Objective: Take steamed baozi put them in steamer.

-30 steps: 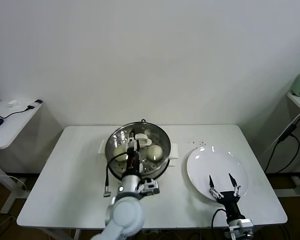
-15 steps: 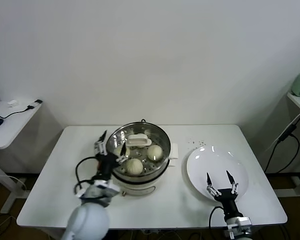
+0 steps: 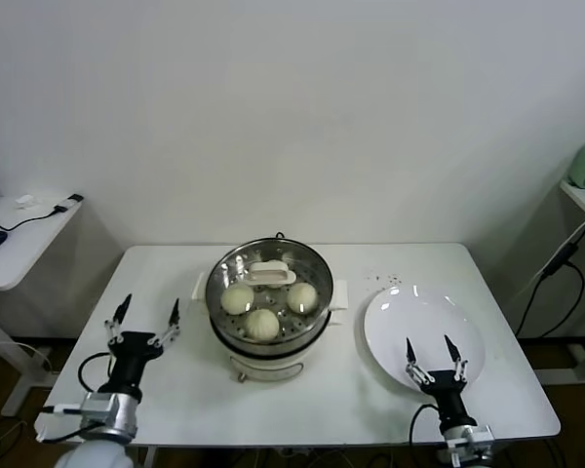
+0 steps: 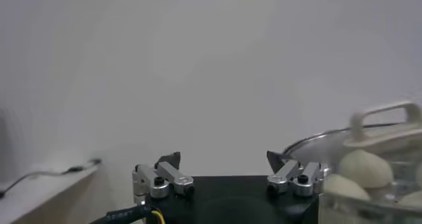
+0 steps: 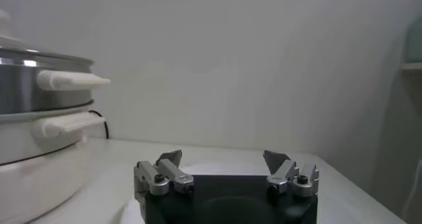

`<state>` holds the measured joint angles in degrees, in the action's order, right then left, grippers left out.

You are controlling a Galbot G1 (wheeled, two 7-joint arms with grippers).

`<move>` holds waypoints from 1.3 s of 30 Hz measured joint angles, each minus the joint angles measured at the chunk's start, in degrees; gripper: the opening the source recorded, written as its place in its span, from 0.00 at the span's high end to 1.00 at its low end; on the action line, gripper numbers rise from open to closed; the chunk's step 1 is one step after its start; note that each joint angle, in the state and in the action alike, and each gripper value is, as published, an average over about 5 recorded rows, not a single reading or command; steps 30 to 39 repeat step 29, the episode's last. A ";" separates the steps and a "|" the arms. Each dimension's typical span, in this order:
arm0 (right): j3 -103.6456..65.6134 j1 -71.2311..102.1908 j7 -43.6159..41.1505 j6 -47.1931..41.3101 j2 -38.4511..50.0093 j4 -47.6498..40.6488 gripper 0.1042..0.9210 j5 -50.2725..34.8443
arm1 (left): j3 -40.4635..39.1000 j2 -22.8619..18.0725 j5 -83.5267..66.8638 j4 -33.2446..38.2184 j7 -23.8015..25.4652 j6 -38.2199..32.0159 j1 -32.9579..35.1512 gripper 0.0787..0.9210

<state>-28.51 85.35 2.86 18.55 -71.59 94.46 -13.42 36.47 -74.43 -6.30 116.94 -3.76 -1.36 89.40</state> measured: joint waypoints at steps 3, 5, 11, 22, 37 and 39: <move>-0.14 0.13 0.13 -0.10 0.26 -0.20 0.12 -0.73 | 0.95 0.42 -2.27 -2.62 -0.07 -3.53 1.09 0.12; -0.18 0.26 0.13 -0.24 0.40 -0.19 0.12 -1.13 | 1.31 0.57 -3.37 -4.37 -0.04 -5.52 1.57 0.12; -0.22 0.46 0.12 -0.46 0.54 -0.10 0.12 -1.77 | 1.65 0.65 -5.30 -8.53 0.25 -9.55 2.52 0.12; -0.07 0.80 0.07 -0.56 0.29 0.07 0.12 -2.12 | 0.42 0.98 -5.60 -12.49 1.46 -12.43 3.71 0.12; -0.04 0.85 0.07 -0.63 0.27 0.45 0.12 -2.19 | -0.11 1.00 -5.65 -13.28 1.56 -12.74 3.61 0.12; -0.04 0.85 0.07 -0.63 0.27 0.45 0.12 -2.19 | -0.11 1.00 -5.65 -13.28 1.56 -12.74 3.61 0.12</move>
